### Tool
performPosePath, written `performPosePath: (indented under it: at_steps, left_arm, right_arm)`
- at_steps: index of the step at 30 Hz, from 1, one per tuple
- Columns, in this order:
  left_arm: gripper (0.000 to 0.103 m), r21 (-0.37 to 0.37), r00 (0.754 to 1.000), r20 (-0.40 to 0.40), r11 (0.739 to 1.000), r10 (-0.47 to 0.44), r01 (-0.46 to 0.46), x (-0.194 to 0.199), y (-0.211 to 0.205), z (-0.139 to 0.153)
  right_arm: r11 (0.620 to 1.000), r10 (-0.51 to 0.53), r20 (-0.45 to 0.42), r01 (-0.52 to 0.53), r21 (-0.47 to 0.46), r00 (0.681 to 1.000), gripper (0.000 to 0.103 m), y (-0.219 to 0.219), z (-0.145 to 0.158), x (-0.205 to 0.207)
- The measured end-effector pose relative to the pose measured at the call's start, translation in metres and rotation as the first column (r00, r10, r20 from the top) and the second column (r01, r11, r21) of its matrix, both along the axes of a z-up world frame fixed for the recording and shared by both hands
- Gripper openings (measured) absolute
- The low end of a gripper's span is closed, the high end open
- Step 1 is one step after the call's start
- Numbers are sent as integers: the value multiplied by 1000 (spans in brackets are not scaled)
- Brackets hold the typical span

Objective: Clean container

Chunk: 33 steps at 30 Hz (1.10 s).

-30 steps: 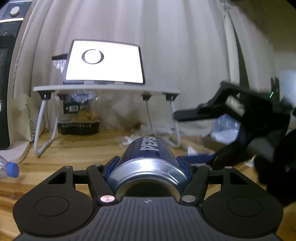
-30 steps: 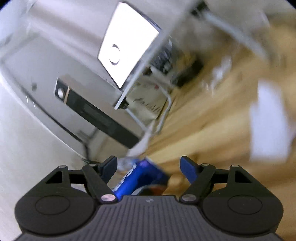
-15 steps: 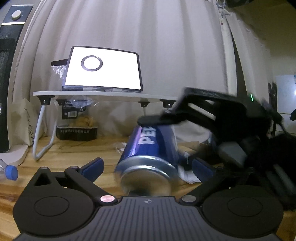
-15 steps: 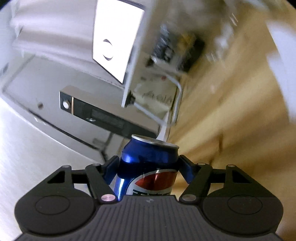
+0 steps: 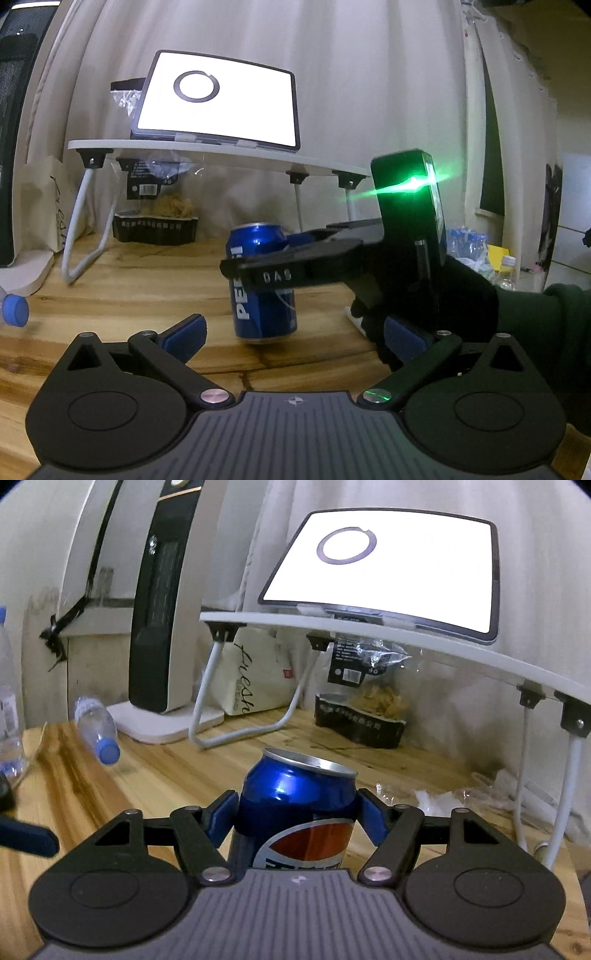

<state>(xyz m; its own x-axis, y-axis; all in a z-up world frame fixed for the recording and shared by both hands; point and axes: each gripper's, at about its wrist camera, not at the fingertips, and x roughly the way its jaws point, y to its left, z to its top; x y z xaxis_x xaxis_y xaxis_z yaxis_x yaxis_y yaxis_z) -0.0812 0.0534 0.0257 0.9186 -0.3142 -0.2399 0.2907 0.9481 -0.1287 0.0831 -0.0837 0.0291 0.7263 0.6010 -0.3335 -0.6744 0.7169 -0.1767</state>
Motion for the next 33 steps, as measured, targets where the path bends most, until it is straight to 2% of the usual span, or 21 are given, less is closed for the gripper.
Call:
performPosePath:
  at_steps: [11,14,15,17,19,21,24,27,30,33]
  left_arm:
    - [103,27,999,-38,1000,16,-14,9,-5,0]
    - [103,88,999,-48,996,20,-16,10,-15,0]
    - [103,109,998,-52,994,22,-16,11,-18,0]
    - [103,142,997,-65,990,30,-21,13,-23,0]
    - [103,161,996,-75,986,48,-36,15,-28,-1]
    - [103,141,994,-90,989,61,-48,19,-29,-1]
    - [103,126,985,-143,989,95,-77,28,-32,-4]
    - [103,135,966,-215,984,142,-115,41,-35,-9]
    - [103,146,939,-286,978,188,-152,53,-38,-14]
    - [103,160,905,-355,969,233,-187,65,-41,-19]
  right_arm:
    - [999,34,-46,-33,22,998,72,-5,-7,-14]
    - [997,21,-59,-16,72,998,90,-16,2,-24]
    - [995,15,-56,-10,96,998,102,-25,7,-30]
    - [991,-14,-57,22,129,998,103,-44,15,-43]
    - [987,-80,-108,94,134,991,103,-68,18,-51]
    - [978,-143,-188,168,122,972,103,-94,14,-57]
    - [962,-243,-299,270,51,923,103,-123,1,-66]
    - [935,-338,-335,355,-11,880,103,-141,-16,-80]
    - [907,-417,-349,407,-106,839,103,-140,-30,-81]
    - [890,-451,-354,440,-117,819,103,-136,-30,-76]
